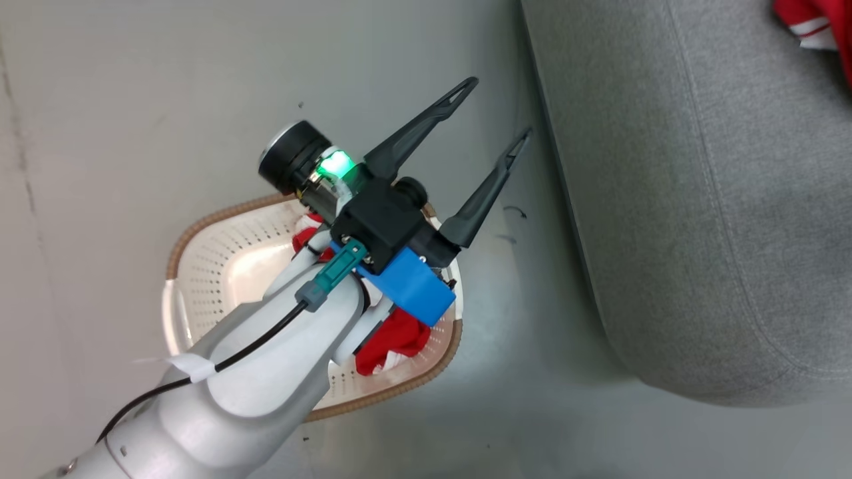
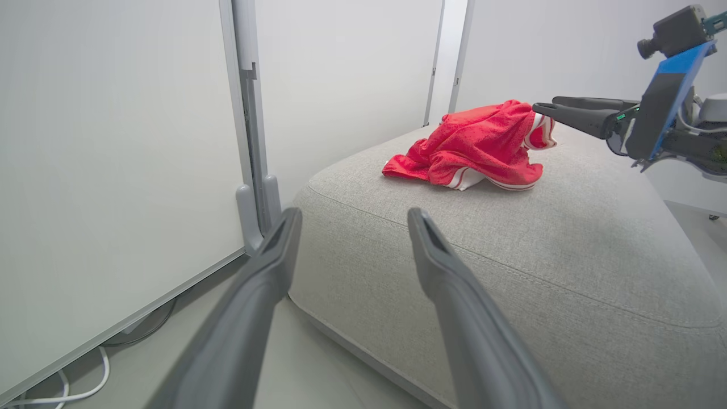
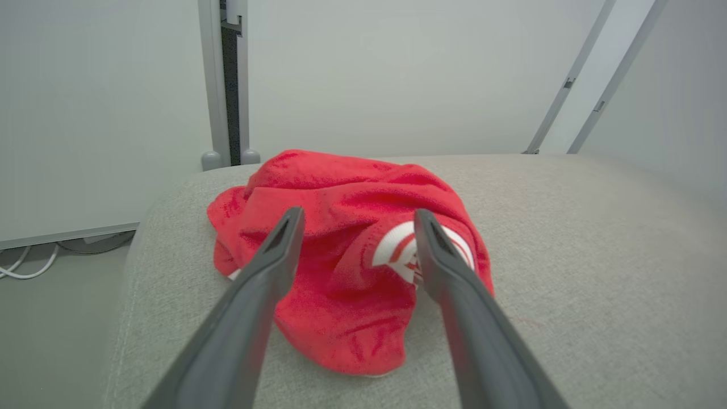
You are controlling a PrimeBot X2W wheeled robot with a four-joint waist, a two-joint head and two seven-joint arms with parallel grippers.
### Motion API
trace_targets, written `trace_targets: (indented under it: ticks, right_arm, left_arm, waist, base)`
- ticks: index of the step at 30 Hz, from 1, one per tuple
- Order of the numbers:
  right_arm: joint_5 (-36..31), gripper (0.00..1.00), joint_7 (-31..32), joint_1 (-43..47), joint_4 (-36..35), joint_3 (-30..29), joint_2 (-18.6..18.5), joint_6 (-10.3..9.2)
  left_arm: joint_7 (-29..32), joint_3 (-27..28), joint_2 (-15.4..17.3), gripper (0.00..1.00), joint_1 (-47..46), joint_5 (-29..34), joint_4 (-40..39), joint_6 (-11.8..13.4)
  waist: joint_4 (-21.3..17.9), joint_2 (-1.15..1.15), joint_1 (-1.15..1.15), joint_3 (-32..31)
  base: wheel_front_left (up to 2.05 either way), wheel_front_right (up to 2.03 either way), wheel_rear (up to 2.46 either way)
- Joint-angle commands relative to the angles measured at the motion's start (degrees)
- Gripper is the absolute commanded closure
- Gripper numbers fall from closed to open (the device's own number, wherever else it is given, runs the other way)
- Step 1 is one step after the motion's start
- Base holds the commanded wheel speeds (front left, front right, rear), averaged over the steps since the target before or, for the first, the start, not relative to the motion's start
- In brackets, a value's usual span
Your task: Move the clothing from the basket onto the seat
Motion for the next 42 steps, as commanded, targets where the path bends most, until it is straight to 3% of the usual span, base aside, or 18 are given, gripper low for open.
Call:
trace_targets:
  ticks: [1, 15, 21, 31, 42]
  right_arm:
    - [-0.3, 0.00, 0.0, 2.7, -2.6, 0.7, 1.2, 0.03]
    - [-1.0, 0.00, 0.0, 15.7, -21.7, 11.1, 9.2, 0.02]
    - [-1.8, 0.00, 0.0, 18.1, -24.2, 15.0, 11.8, 0.02]
    - [-3.8, 0.00, 0.0, 23.3, -27.3, 15.2, 15.2, 0.03]
    - [-4.5, 0.00, 0.0, 29.7, -27.5, 13.9, 17.0, 0.03]
  left_arm:
    - [-0.3, 0.9, 0.0, 0.00, 1.7, -0.5, 0.3, 0.6]
    - [-0.4, 15.3, -1.1, 0.00, 16.0, 0.8, -3.6, 2.5]
    - [-0.4, 23.6, -2.1, 0.00, 21.7, 2.8, -5.2, 2.2]
    - [-0.4, 35.7, -4.7, 0.00, 30.2, 6.2, -5.7, 0.0]
    - [-0.4, 42.1, -7.8, 0.00, 37.3, 9.8, -5.2, -3.1]
  waist:
    - [1.4, 0.00, 0.00, -3.8]
    - [8.2, 0.00, 0.00, -15.0]
    - [10.7, 0.00, 0.00, -18.3]
    - [13.7, 0.00, 0.00, -23.0]
    - [15.1, 0.00, 0.00, -26.4]
  base:
    - [0.00, 0.00, 0.00]
    - [0.00, 0.00, 0.00]
    - [0.00, 0.00, 0.00]
    - [0.00, 0.00, 0.00]
    - [0.00, 0.00, 0.00]
